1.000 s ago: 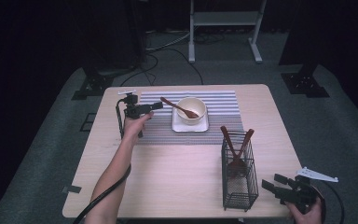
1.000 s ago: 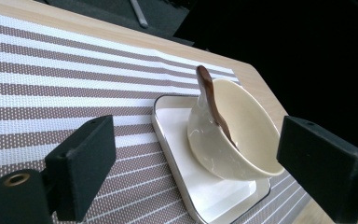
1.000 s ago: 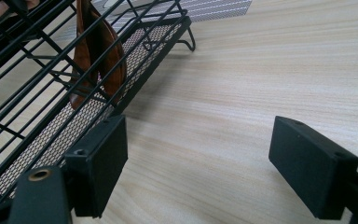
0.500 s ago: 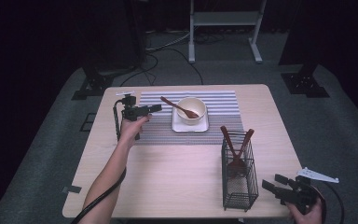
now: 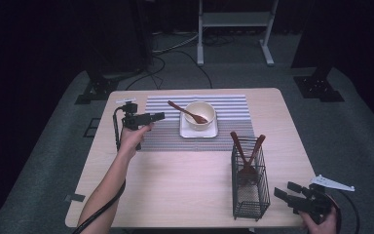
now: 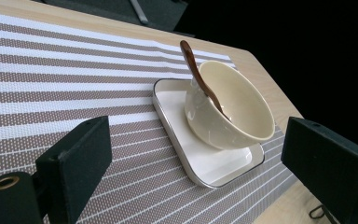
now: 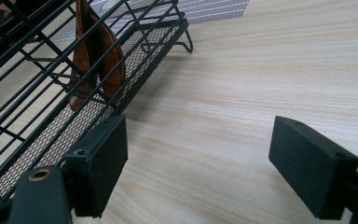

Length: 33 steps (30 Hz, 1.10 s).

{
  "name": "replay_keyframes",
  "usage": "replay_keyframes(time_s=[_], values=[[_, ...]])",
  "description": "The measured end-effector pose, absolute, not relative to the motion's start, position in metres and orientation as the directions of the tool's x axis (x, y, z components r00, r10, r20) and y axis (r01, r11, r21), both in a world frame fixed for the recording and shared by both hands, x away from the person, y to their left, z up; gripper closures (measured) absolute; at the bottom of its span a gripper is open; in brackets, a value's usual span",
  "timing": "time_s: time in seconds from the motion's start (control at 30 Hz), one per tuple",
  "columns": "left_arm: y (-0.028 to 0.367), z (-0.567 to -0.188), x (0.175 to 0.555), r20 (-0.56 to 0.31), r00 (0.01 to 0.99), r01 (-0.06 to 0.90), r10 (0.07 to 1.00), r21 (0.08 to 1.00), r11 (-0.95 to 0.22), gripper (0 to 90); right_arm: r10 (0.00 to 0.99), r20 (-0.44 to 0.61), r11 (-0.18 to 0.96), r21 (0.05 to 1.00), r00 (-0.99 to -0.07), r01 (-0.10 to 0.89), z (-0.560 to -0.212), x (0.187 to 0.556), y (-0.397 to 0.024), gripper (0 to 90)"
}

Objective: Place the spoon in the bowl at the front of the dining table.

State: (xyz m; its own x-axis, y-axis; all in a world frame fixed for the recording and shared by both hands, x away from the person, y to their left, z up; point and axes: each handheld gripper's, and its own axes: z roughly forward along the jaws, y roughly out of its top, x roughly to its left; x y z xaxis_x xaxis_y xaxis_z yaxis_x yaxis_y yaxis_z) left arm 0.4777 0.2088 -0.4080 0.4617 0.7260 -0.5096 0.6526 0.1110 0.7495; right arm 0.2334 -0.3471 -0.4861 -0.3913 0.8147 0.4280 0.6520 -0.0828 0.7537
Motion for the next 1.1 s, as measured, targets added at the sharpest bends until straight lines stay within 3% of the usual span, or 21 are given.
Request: replay_keyframes(time_s=[1.1], values=[[0.214,-0.412,0.439,-0.469,0.511,0.646,0.72,0.762,0.038,7.7,0.816,0.428,-0.087,0.755,-0.387,0.65,-0.486,0.233,-0.348,18.4]])
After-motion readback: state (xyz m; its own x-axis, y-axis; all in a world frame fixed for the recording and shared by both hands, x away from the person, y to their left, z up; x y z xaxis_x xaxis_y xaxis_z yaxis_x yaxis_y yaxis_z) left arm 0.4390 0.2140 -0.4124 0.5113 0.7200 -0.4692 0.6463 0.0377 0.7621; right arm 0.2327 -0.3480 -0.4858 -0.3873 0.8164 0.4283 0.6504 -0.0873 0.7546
